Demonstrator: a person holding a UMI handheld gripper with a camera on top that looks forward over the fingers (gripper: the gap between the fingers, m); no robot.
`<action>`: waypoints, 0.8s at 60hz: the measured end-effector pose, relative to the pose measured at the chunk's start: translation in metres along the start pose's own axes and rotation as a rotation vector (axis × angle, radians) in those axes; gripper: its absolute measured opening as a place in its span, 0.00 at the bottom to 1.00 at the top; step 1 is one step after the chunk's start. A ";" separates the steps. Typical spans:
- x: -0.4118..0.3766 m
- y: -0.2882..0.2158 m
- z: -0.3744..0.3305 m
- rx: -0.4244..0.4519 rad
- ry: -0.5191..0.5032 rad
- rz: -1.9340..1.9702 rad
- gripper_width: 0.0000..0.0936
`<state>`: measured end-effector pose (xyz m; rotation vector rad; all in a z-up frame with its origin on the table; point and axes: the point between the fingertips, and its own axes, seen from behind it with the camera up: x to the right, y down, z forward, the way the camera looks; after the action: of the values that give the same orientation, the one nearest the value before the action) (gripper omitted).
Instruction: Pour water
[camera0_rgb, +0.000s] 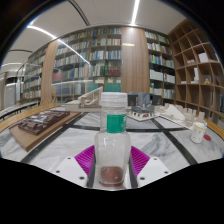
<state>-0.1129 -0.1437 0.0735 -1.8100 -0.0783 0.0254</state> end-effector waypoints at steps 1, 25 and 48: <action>0.001 0.001 0.002 0.004 -0.002 0.003 0.52; 0.006 -0.092 -0.026 0.130 -0.190 0.220 0.44; 0.139 -0.290 -0.069 0.322 -0.781 1.036 0.43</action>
<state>0.0179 -0.1332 0.3747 -1.2533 0.3010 1.3878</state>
